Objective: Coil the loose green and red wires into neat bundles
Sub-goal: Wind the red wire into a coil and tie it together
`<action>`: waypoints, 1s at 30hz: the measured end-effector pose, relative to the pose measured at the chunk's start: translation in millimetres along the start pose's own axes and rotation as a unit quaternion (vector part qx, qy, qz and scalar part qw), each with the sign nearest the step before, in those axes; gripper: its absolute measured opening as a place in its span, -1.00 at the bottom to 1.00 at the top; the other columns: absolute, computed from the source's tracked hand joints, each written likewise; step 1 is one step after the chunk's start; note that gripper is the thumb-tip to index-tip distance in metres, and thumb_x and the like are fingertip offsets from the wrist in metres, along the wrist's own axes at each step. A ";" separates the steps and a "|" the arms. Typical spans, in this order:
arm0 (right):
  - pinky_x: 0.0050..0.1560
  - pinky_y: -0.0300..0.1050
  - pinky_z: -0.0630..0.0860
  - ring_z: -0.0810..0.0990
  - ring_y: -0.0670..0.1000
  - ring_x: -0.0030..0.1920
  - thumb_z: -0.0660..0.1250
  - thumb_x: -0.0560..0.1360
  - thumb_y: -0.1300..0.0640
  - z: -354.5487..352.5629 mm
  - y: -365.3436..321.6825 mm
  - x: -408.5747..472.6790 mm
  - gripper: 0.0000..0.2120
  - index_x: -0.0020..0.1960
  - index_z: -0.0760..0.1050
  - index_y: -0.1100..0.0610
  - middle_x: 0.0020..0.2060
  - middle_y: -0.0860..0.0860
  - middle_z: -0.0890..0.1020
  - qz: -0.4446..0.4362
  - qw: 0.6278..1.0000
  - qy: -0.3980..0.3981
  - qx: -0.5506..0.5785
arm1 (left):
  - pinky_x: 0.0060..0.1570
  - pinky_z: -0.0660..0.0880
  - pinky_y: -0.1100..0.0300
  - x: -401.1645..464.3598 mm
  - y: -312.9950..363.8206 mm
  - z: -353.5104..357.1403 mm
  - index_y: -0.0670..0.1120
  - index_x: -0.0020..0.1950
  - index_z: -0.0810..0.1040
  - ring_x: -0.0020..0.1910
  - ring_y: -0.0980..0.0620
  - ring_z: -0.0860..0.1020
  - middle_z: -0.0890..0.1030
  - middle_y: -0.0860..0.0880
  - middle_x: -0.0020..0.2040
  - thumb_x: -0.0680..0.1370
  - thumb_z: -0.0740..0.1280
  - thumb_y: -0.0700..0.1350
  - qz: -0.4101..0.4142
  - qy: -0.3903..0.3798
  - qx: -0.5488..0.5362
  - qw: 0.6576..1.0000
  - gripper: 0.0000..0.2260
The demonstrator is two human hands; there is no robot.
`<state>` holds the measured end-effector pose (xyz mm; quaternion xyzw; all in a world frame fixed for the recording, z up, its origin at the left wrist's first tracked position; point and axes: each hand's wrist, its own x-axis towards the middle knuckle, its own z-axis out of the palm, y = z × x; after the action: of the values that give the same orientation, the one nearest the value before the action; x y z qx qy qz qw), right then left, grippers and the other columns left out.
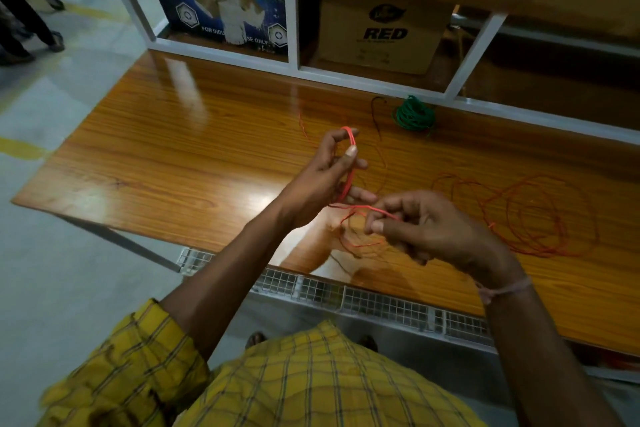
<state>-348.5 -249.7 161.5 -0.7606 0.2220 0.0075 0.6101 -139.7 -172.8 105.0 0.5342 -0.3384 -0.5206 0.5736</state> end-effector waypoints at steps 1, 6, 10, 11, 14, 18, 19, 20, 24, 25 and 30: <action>-0.56 -0.19 0.34 0.38 -0.01 -0.53 0.44 0.54 -0.01 -7.1 -1.0 -0.2 -0.76 0.01 0.67 0.19 -0.44 0.09 0.50 -0.005 1.000 0.014 0.023 | -0.07 0.70 -0.01 -3.2 0.2 -0.6 0.13 0.59 0.24 -0.15 -0.18 0.74 0.53 -0.29 0.40 0.77 0.20 0.01 -0.010 -0.012 0.020 1.000 -0.61; -0.60 -0.23 0.26 0.24 -0.07 -0.61 0.37 0.57 0.13 -34.7 1.5 8.5 -0.81 -0.01 0.64 0.26 -0.49 0.08 0.40 -0.040 0.992 0.040 0.110 | -0.24 0.65 0.00 -19.5 3.7 -4.1 0.12 0.56 0.29 -0.42 -0.02 0.56 0.64 -0.28 0.29 0.78 0.17 0.01 -0.054 -0.100 0.043 0.993 -0.66; -0.47 -0.17 0.37 0.31 -0.05 -0.51 0.41 0.55 0.12 -45.7 7.3 25.3 -0.81 -0.03 0.62 0.27 -0.44 0.10 0.36 -0.068 0.984 0.063 0.153 | -0.50 0.30 0.27 -25.7 6.0 -6.8 0.09 0.55 0.29 -0.53 0.14 0.25 0.62 -0.38 0.26 0.80 0.08 0.04 -0.084 -0.162 0.012 0.983 -0.69; -0.39 -0.18 0.41 0.35 -0.05 -0.46 0.43 0.56 0.12 -47.8 8.4 29.2 -0.82 -0.04 0.62 0.26 -0.41 0.13 0.38 -0.082 0.981 0.072 0.161 | -0.53 0.23 0.31 -27.6 6.7 -7.3 0.08 0.57 0.27 -0.54 0.16 0.22 0.60 -0.40 0.24 0.80 0.06 0.03 -0.094 -0.179 -0.011 0.979 -0.68; -0.15 -0.17 0.46 0.46 -0.07 -0.31 0.33 0.59 0.20 -54.1 13.4 41.3 -0.88 -0.06 0.60 0.24 -0.31 0.06 0.57 -0.122 0.967 0.105 0.197 | -0.59 0.12 0.35 -32.2 5.2 -11.0 0.06 0.64 0.24 -0.57 0.18 0.19 0.57 -0.38 0.19 0.81 0.03 -0.01 -0.122 -0.232 -0.072 0.962 -0.63; 0.08 -0.03 0.53 0.45 -0.06 -0.26 0.26 0.66 0.23 -64.6 18.5 56.5 -0.86 -0.01 0.57 0.17 -0.29 -0.07 0.57 -0.153 0.939 0.150 0.268 | -0.62 0.12 0.38 -37.5 4.3 -15.0 0.03 0.68 0.20 -0.57 0.16 0.13 0.54 -0.35 0.18 0.80 0.01 -0.01 -0.138 -0.280 -0.202 0.928 -0.58; 0.06 -0.06 0.56 0.44 -0.07 -0.27 0.24 0.67 0.23 -65.5 20.2 60.6 -0.87 0.00 0.55 0.16 -0.30 -0.10 0.58 -0.150 0.937 0.159 0.272 | -0.63 0.11 0.38 -37.9 5.5 -16.3 0.02 0.68 0.20 -0.57 0.16 0.13 0.53 -0.34 0.18 0.79 0.02 0.00 -0.139 -0.290 -0.235 0.917 -0.57; 0.01 -0.10 0.57 0.43 -0.08 -0.29 0.24 0.68 0.24 -64.6 21.9 64.9 -0.88 0.01 0.53 0.16 -0.30 -0.12 0.59 -0.142 0.938 0.169 0.268 | -0.63 0.08 0.36 -37.7 7.1 -17.0 0.03 0.69 0.20 -0.57 0.17 0.14 0.52 -0.33 0.18 0.79 0.02 0.00 -0.139 -0.300 -0.258 0.908 -0.57; -0.22 -0.15 0.49 0.38 -0.08 -0.34 0.32 0.68 0.16 -49.7 42.0 83.1 -0.91 0.04 0.58 0.14 -0.28 -0.07 0.54 -0.099 0.947 0.220 0.211 | -0.62 0.08 0.37 -35.7 17.5 -12.6 0.11 0.66 0.20 -0.55 0.17 0.18 0.49 -0.33 0.20 0.78 0.02 0.00 -0.133 -0.330 -0.278 0.892 -0.59; -0.27 -0.17 0.47 0.37 -0.07 -0.34 0.32 0.68 0.13 -44.4 48.2 86.2 -0.90 0.05 0.59 0.14 -0.28 -0.06 0.52 -0.093 0.949 0.223 0.205 | -0.62 0.09 0.39 -34.2 19.5 -10.8 0.12 0.66 0.18 -0.55 0.18 0.18 0.48 -0.32 0.21 0.78 0.02 -0.01 -0.129 -0.331 -0.282 0.891 -0.58; -0.52 -0.22 0.31 0.33 -0.09 -0.49 0.21 0.74 0.05 -17.1 70.4 90.0 -0.71 0.21 0.56 0.26 -0.30 0.10 0.47 -0.044 0.963 0.184 0.194 | -0.56 0.12 0.36 -23.3 24.1 -4.1 0.07 0.73 0.05 -0.53 0.17 0.24 0.43 -0.34 0.29 0.80 -0.02 0.01 -0.094 -0.311 -0.309 0.894 -0.53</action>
<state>-296.2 -306.3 75.4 -0.6251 0.2939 -0.2028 0.6940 -135.5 -152.1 131.4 0.1705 -0.2700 -0.7898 0.5237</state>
